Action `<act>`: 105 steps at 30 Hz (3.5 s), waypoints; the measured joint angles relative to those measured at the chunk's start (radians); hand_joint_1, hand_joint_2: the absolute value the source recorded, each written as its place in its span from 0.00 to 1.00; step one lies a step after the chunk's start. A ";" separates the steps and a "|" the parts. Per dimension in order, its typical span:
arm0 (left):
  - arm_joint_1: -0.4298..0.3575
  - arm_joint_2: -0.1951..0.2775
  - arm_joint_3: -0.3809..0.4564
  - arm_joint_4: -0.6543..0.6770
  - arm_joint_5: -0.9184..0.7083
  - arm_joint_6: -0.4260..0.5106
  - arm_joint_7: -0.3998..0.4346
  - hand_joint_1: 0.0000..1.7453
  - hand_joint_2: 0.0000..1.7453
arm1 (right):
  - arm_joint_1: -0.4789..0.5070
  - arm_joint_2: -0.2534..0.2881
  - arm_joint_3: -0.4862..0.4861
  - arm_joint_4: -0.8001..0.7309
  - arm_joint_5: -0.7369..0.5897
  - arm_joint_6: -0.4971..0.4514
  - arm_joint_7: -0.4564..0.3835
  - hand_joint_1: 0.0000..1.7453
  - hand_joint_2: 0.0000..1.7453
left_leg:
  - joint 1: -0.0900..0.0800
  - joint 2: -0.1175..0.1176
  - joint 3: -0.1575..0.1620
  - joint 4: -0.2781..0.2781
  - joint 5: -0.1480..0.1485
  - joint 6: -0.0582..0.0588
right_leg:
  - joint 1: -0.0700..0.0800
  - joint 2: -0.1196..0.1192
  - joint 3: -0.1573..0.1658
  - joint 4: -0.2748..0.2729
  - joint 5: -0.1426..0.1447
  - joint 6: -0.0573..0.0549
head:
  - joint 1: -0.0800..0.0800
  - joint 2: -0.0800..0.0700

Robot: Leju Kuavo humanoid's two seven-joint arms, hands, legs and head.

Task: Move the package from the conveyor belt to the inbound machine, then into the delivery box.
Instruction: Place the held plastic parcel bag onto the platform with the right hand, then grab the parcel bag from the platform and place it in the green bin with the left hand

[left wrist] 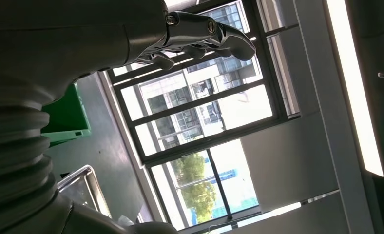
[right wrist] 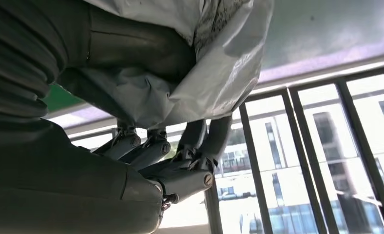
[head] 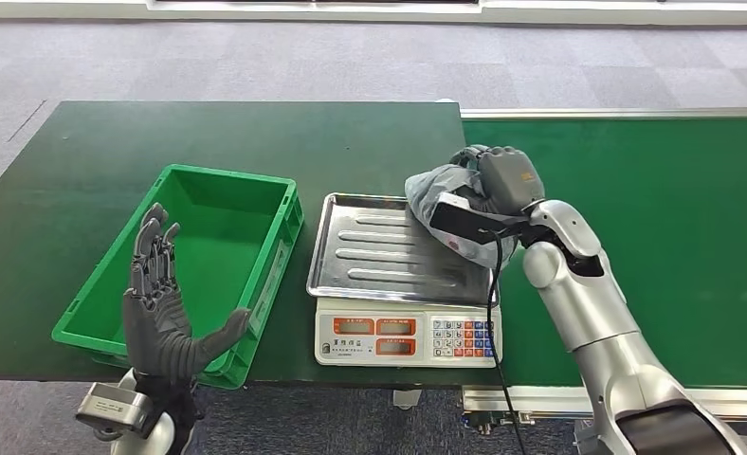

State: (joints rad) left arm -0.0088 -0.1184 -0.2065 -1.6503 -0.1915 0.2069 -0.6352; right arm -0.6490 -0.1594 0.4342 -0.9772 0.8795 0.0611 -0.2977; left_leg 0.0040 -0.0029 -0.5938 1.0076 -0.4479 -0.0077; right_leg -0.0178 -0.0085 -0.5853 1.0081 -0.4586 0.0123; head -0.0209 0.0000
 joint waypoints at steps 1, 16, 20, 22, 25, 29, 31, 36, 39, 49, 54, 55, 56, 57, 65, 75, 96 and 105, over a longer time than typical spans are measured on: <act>0.000 0.001 0.000 0.000 0.000 0.001 0.001 0.00 1.00 | -0.010 0.004 0.011 0.022 0.005 0.002 0.004 0.00 1.00 | 0.000 0.000 0.000 0.000 0.000 0.000 | 0.000 0.000 0.000 0.000 0.000 0.000 | 0.000 0.000; 0.013 0.005 0.008 -0.010 0.000 0.014 0.006 0.00 1.00 | -0.070 0.054 0.056 0.166 -0.177 0.056 -0.157 0.00 1.00 | 0.000 0.000 0.001 0.000 0.000 0.000 | 0.000 0.000 0.000 0.000 0.000 0.000 | 0.000 0.000; 0.005 0.005 0.008 0.003 -0.026 0.015 0.038 0.00 1.00 | -0.052 0.072 0.039 0.124 -0.365 0.131 -0.255 0.00 1.00 | 0.000 0.000 0.001 0.000 0.000 0.000 | 0.000 0.000 -0.001 0.000 0.000 0.000 | 0.000 0.000; -0.009 0.005 0.008 0.021 -0.063 0.016 0.098 0.00 1.00 | -0.040 0.078 0.027 0.084 -0.427 0.136 -0.266 0.00 1.00 | 0.000 0.000 0.001 0.000 0.000 0.000 | 0.000 0.000 -0.001 0.000 0.000 0.000 | 0.000 0.000; -0.062 0.005 0.003 0.085 -0.131 0.012 0.201 0.00 1.00 | -0.015 0.083 -0.008 0.011 -0.544 0.163 -0.281 0.00 1.00 | 0.000 -0.001 0.001 0.000 0.001 0.000 | 0.000 0.000 -0.001 0.000 0.001 0.000 | 0.000 0.000; -0.219 0.005 -0.026 0.269 -0.253 0.017 0.345 0.00 1.00 | 0.043 0.083 -0.076 -0.107 -0.694 0.221 -0.297 0.00 1.00 | 0.000 -0.002 0.001 0.001 0.003 0.000 | 0.000 -0.002 -0.001 0.000 0.003 0.001 | 0.000 0.000; -0.312 0.001 -0.048 0.386 -0.307 0.024 0.406 0.00 1.00 | 0.071 0.083 -0.107 -0.159 -0.743 0.239 -0.303 0.00 1.00 | 0.000 -0.002 0.001 0.001 0.003 0.000 | 0.000 -0.001 -0.001 0.000 0.004 0.001 | 0.000 0.000; -0.481 -0.029 -0.094 0.621 -0.380 0.048 0.466 0.00 1.00 | 0.143 0.083 -0.178 -0.271 -0.812 0.257 -0.306 0.00 1.00 | 0.000 0.000 0.000 0.002 0.003 0.000 | 0.000 0.001 -0.001 0.000 0.006 0.001 | 0.000 0.000; -0.544 -0.053 -0.115 0.718 -0.412 0.047 0.490 0.00 1.00 | 0.190 0.083 -0.221 -0.336 -0.810 0.199 -0.293 0.00 1.00 | 0.000 0.000 0.000 0.003 0.003 0.000 | 0.000 0.000 -0.002 0.000 0.006 0.001 | 0.000 0.000; -0.686 -0.184 -0.152 0.991 -0.426 -0.026 0.493 0.00 1.00 | 0.435 0.135 -0.381 -0.593 -0.808 -0.006 -0.301 0.00 1.00 | 0.000 0.001 -0.004 0.003 0.003 0.002 | -0.001 0.001 -0.005 0.000 0.006 0.001 | 0.000 0.000; -0.695 -0.225 -0.191 1.038 -0.170 -0.199 0.451 0.00 1.00 | 0.497 0.172 -0.414 -0.677 -0.753 -0.082 -0.312 0.00 1.00 | 0.000 0.000 -0.004 0.003 0.003 0.002 | 0.000 0.000 -0.006 0.000 0.006 0.001 | 0.000 0.000; -0.696 -0.231 -0.222 1.040 -0.078 -0.209 0.451 0.00 1.00 | 0.505 0.181 -0.419 -0.695 -0.747 -0.093 -0.307 0.00 1.00 | 0.000 0.001 -0.004 0.003 0.003 0.002 | 0.000 0.001 -0.006 0.000 0.006 0.001 | 0.000 0.000; -0.698 -0.237 -0.261 1.042 0.017 -0.204 0.452 0.00 1.00 | 0.513 0.190 -0.424 -0.714 -0.742 -0.102 -0.300 0.00 1.00 | 0.000 0.001 -0.004 0.003 0.003 0.002 | 0.000 0.001 -0.006 0.000 0.006 0.001 | 0.000 0.000; -0.701 -0.242 -0.309 1.041 0.111 -0.192 0.454 0.00 1.00 | 0.519 0.198 -0.429 -0.731 -0.739 -0.107 -0.293 0.00 1.00 | 0.000 0.001 -0.004 0.003 0.003 0.002 | 0.000 0.001 -0.006 0.000 0.006 0.001 | 0.000 0.000; -0.715 -0.253 -0.635 1.015 0.450 -0.087 0.459 0.00 1.00 | 0.564 0.244 -0.453 -0.814 -0.733 -0.113 -0.282 0.00 1.00 | 0.000 0.001 -0.005 0.003 0.003 0.002 | -0.001 0.001 -0.006 0.000 0.006 0.001 | 0.000 0.000; -0.728 -0.254 -0.779 1.013 0.588 0.019 0.425 0.00 1.00 | 0.598 0.277 -0.457 -0.853 -0.714 -0.117 -0.297 0.00 1.00 | 0.000 0.001 -0.005 0.002 0.003 0.002 | 0.000 0.001 -0.005 0.000 0.006 0.001 | 0.000 0.000; -0.779 -0.252 -0.907 1.106 0.637 0.274 0.396 1.00 1.00 | 0.580 0.291 -0.458 -0.851 -0.718 -0.113 -0.313 0.00 1.00 | 0.000 0.001 -0.005 0.002 0.004 0.002 | 0.000 0.001 -0.005 0.000 0.006 0.001 | 0.000 0.000; -0.795 -0.250 -0.918 1.145 0.637 0.281 0.391 1.00 1.00 | 0.558 0.291 -0.455 -0.837 -0.719 -0.115 -0.313 0.00 1.00 | 0.000 0.000 -0.005 0.002 0.004 0.002 | 0.000 0.000 -0.005 0.000 0.006 0.001 | 0.000 0.000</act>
State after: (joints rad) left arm -0.8036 -0.3685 -1.1246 -0.5052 0.4459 0.4883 -0.2438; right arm -0.0907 0.1316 -0.0206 -1.8145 0.1602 -0.0538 -0.6104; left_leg 0.0038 -0.0026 -0.5986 1.0100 -0.4444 -0.0056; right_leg -0.0183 -0.0083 -0.5900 1.0078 -0.4529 0.0137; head -0.0206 0.0000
